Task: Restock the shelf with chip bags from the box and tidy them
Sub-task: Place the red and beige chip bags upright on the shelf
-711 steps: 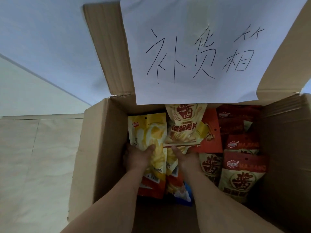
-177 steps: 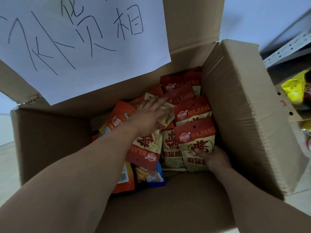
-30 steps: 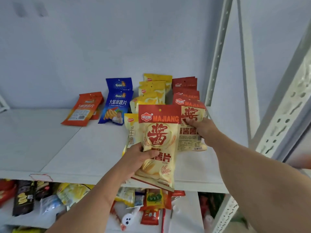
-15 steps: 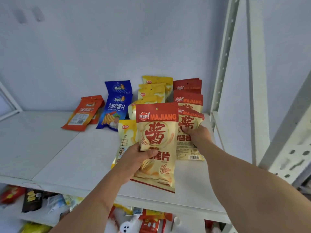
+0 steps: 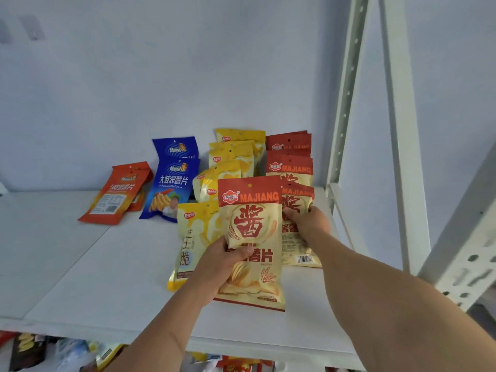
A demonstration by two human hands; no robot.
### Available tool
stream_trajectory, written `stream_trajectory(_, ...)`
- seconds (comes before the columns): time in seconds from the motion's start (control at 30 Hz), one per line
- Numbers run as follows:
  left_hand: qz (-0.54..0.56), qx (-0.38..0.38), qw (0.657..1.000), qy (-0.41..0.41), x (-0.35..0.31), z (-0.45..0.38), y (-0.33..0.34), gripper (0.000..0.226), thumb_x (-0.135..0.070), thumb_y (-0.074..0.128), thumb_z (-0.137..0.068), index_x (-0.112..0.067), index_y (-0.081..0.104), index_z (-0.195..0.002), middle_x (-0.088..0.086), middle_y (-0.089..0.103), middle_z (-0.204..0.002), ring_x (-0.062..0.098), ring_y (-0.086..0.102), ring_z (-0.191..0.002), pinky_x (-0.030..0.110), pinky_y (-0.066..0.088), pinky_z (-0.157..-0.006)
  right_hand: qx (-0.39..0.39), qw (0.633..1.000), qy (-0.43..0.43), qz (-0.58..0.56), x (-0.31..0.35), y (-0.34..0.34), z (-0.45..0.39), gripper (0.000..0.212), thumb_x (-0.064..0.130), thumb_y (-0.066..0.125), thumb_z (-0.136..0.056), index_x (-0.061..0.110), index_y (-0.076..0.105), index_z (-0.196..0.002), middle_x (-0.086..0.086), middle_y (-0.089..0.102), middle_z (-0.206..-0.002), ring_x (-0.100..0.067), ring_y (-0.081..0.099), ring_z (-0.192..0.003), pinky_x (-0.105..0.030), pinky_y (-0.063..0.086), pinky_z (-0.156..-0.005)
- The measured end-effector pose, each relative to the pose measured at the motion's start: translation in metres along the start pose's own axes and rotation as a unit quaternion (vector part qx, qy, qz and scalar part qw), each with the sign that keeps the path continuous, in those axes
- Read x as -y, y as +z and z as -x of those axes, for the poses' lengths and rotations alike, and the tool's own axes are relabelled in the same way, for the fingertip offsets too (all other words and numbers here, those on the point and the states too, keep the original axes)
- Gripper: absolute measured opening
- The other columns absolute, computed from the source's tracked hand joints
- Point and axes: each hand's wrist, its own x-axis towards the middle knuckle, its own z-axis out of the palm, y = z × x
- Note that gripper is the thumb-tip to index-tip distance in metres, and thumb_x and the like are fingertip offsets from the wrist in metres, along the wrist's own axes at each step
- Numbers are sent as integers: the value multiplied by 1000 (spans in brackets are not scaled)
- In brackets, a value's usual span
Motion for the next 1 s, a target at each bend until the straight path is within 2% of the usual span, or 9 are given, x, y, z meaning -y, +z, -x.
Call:
stream_trajectory(0.07,-12,-1,1000,4,-3,-5,5,23,-19,74,-92,-27,70,-113,-1,80,-104,24,75,-104,48,57,-96,-23,1000,12,14,0,-6,6,51,64,56,-91,16,59,-110,3,70,-84,-14,68,-66,-23,46,-47)
stream_trajectory(0.13,-22,3,1000,8,-5,-13,13,22,-20,74,-92,-29,71,-111,-3,80,-104,22,75,-103,47,57,-97,-59,998,12,33,-2,-13,16,59,66,41,-96,14,56,-116,0,67,-91,-16,64,-73,-27,45,-55)
stream_trajectory(0.27,-54,7,998,18,-6,-30,35,26,-26,76,-90,-33,69,-114,-5,78,-109,18,73,-104,45,57,-98,-85,995,-7,44,-17,-19,48,48,63,28,-101,20,48,-109,1,57,-94,-12,54,-74,-29,43,-63)
stream_trajectory(0.37,-70,17,997,34,-1,-40,53,26,-26,76,-90,-32,68,-115,-4,76,-112,18,71,-104,37,58,-90,-75,994,-17,79,-39,-14,70,71,74,22,-94,19,53,-126,-3,64,-116,-21,62,-102,-45,54,-89)
stream_trajectory(0.47,-88,4,995,43,3,-47,61,33,-25,75,-91,-24,67,-123,-5,74,-111,18,70,-103,29,54,-81,-69,992,-30,104,-56,-11,86,78,75,29,-91,19,43,-144,-7,53,-139,-27,53,-125,-48,47,-103)
stream_trajectory(0.63,-101,-14,994,42,5,-56,58,34,-25,74,-92,-22,65,-124,-4,69,-107,16,65,-92,23,47,-67,-45,982,-54,178,-69,-5,99,82,76,48,-86,20,42,-145,0,54,-139,-22,54,-123,-47,49,-101)
stream_trajectory(0.7,-84,-12,995,42,7,-61,57,33,-22,74,-92,-21,65,-123,-3,70,-108,18,66,-95,25,51,-71,-41,977,-57,199,-75,-2,97,78,73,54,-84,23,46,-142,4,55,-137,-20,57,-120,-46,50,-100)
stream_trajectory(0.83,-79,-13,996,46,15,-77,60,27,-24,76,-90,-28,60,-111,-5,70,-106,22,69,-104,41,58,-91,-58,974,-68,209,-78,3,87,73,66,62,-85,22,48,-142,5,57,-137,-18,57,-120,-43,48,-103)
stream_trajectory(1.0,-82,-25,994,61,16,-84,62,33,-26,77,-89,-21,62,-118,-6,70,-106,20,67,-103,29,53,-80,-72,968,-67,233,-76,8,74,69,61,61,-89,23,46,-145,5,56,-139,-19,55,-123,-43,46,-104)
